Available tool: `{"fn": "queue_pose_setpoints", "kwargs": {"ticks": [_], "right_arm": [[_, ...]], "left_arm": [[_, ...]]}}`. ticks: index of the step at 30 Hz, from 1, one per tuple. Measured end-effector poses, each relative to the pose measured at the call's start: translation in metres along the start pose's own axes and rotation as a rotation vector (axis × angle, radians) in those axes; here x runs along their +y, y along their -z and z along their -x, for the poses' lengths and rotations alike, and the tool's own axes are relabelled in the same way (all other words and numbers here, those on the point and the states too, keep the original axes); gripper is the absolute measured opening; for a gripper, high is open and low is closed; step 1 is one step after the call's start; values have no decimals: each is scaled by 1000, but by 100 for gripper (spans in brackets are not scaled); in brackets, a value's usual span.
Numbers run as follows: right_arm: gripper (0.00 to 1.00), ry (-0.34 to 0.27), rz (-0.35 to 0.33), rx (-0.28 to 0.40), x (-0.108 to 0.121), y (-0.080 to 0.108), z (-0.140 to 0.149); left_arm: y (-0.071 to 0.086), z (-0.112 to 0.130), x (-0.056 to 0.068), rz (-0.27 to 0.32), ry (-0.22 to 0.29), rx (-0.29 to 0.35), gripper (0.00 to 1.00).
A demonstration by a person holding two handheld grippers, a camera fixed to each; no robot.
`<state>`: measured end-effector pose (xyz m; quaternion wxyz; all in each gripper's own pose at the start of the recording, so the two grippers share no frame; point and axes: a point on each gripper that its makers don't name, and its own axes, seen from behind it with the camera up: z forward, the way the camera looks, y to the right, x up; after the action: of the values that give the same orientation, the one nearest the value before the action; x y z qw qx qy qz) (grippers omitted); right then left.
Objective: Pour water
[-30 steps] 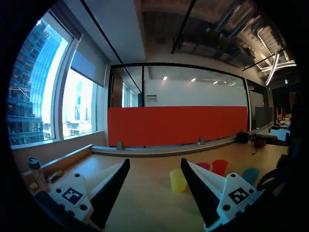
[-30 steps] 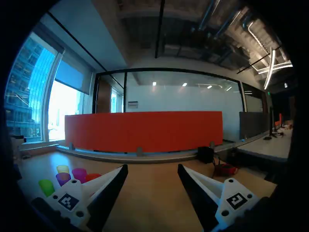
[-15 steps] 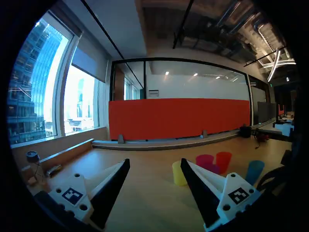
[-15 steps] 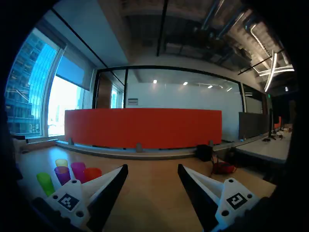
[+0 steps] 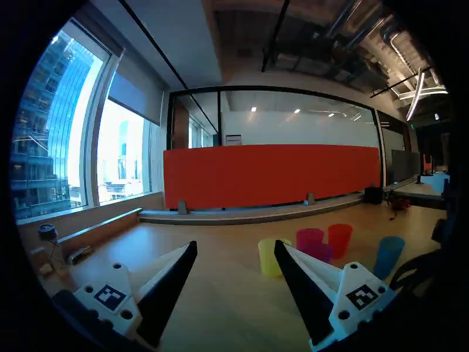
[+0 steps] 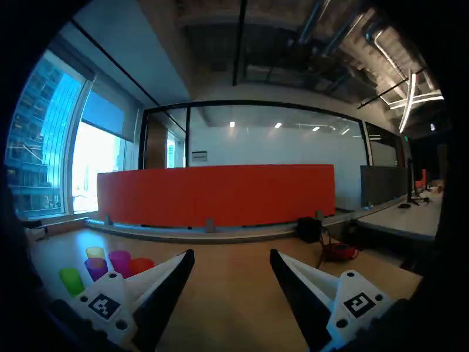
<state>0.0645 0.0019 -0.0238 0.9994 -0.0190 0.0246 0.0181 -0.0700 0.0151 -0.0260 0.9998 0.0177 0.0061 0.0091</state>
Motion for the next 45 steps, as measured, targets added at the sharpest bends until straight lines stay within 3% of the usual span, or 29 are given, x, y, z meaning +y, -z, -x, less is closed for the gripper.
{"fn": "queue_pose_setpoints", "kwargs": {"ticks": [14, 45], "right_arm": [[99, -16, 5, 17, 5, 2, -13], [99, -16, 21, 21, 8, 3, -18]], "left_arm": [[-5, 10, 0, 0, 11, 20, 98], [-11, 32, -11, 0, 39, -14, 98]]}}
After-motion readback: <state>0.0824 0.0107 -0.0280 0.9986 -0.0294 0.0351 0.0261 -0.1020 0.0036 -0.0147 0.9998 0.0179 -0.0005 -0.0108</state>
